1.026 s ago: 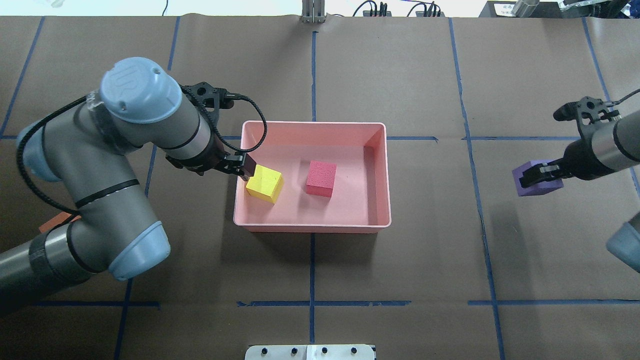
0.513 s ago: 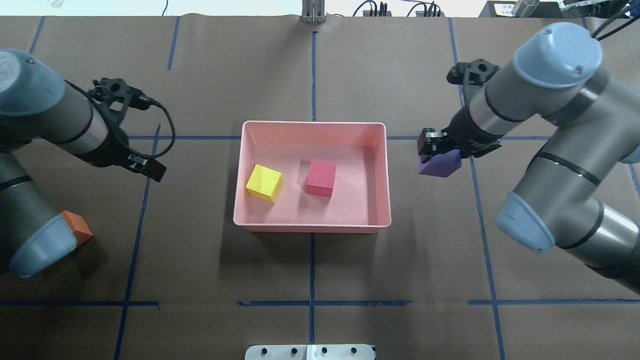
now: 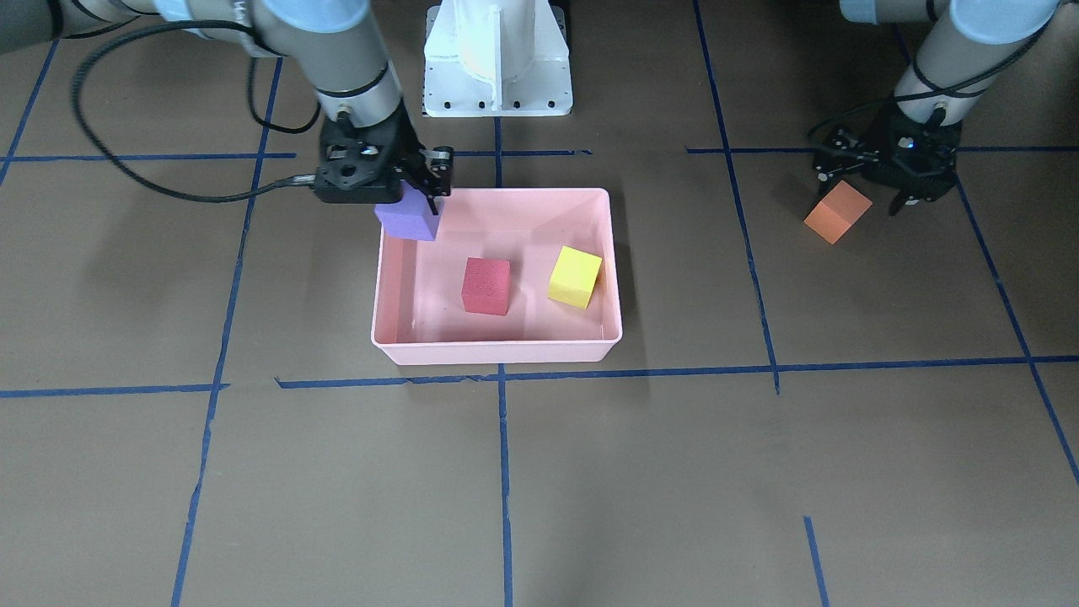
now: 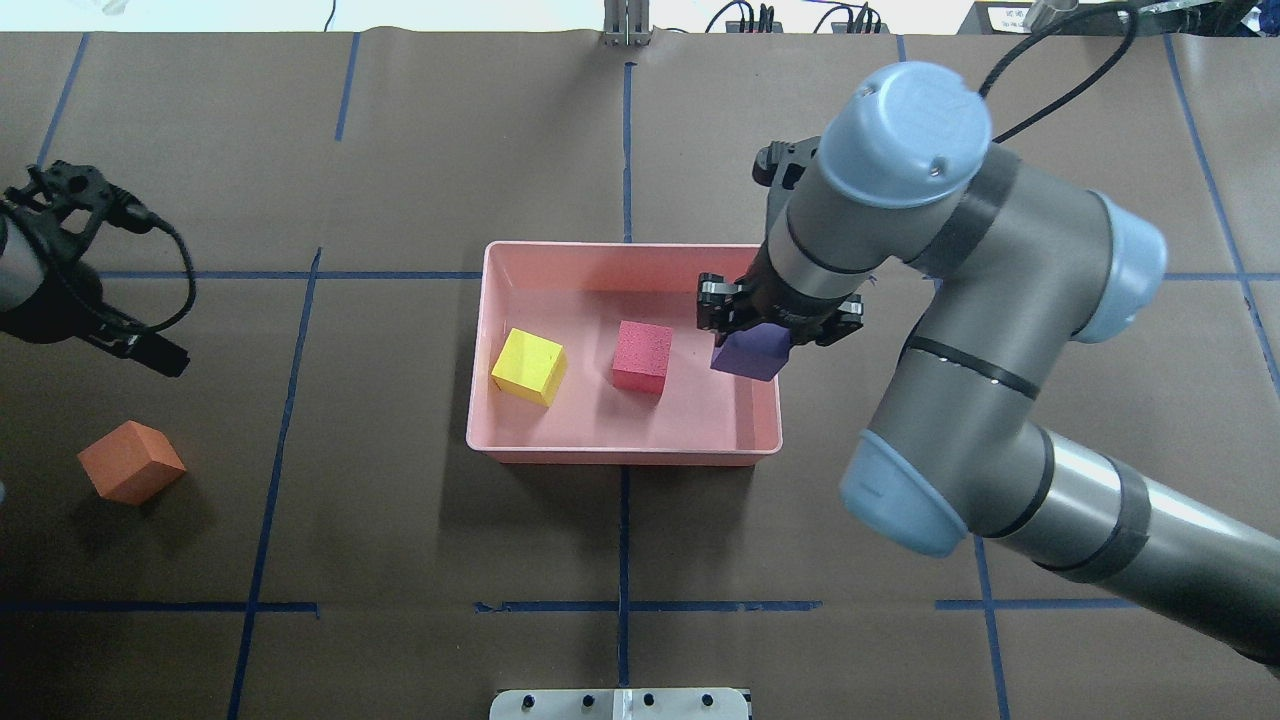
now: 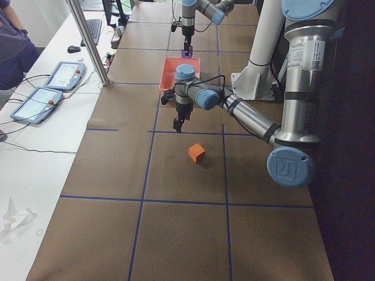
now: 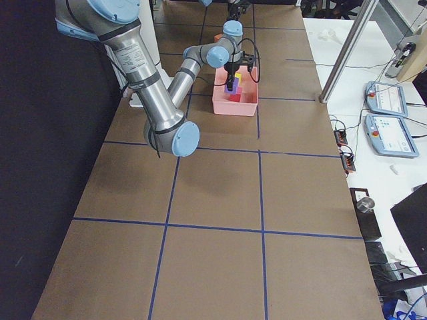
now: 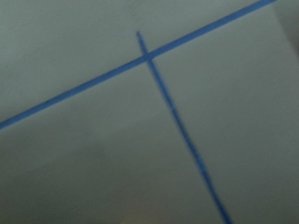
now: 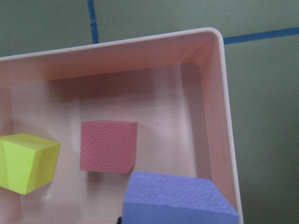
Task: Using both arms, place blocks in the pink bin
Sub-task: 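Carry the purple cube into the bin and release it with the right gripper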
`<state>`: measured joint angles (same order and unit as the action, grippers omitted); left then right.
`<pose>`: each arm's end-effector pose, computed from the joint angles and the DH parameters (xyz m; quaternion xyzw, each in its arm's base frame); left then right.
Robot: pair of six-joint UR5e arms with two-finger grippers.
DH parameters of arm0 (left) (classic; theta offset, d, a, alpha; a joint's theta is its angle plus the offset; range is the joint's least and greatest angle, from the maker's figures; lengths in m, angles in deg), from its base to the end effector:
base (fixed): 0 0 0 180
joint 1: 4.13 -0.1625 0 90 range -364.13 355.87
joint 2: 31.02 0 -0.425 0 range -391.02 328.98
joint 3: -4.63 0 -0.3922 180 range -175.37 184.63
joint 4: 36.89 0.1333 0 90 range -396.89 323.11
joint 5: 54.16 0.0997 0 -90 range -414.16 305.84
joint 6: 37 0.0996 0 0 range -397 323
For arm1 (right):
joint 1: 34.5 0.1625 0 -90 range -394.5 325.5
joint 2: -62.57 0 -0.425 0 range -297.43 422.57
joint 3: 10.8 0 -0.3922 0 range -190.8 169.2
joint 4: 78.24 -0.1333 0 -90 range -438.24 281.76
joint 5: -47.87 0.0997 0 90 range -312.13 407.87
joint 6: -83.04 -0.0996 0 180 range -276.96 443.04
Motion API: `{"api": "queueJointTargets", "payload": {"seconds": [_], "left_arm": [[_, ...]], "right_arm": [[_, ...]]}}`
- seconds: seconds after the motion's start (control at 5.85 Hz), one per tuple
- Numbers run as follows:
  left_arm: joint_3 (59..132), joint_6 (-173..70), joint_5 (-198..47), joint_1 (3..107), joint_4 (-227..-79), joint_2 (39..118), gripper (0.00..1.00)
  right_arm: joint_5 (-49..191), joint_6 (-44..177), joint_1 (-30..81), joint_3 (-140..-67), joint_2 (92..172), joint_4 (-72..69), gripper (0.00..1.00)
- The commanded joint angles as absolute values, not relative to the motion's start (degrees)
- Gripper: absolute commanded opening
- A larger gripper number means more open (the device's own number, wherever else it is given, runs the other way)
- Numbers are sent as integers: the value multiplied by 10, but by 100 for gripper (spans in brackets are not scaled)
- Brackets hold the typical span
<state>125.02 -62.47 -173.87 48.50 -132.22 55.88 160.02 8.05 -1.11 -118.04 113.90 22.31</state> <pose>0.2102 -0.4135 0.4262 0.1034 0.3515 0.1678 0.9152 -0.4659 -0.4217 0.1634 -0.0065 -0.4178 0.0715 0.9057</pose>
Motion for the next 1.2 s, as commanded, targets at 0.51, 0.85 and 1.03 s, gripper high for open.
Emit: {"api": "queueJointTargets", "payload": {"seconds": [0.51,0.85,1.03], "left_arm": [[1195,-625,-1734,464,-1613,433,100],[1186,-489,-1740,458,-1616,433,100],[1169,-486,-1740,448,-1617,439,100]], "right_arm": [[1563,123,-36,-1216,1156,225,100],[1563,124,-33,-1221,1160,225,100],[1564,125,-33,-1220,1163,225,100]]}}
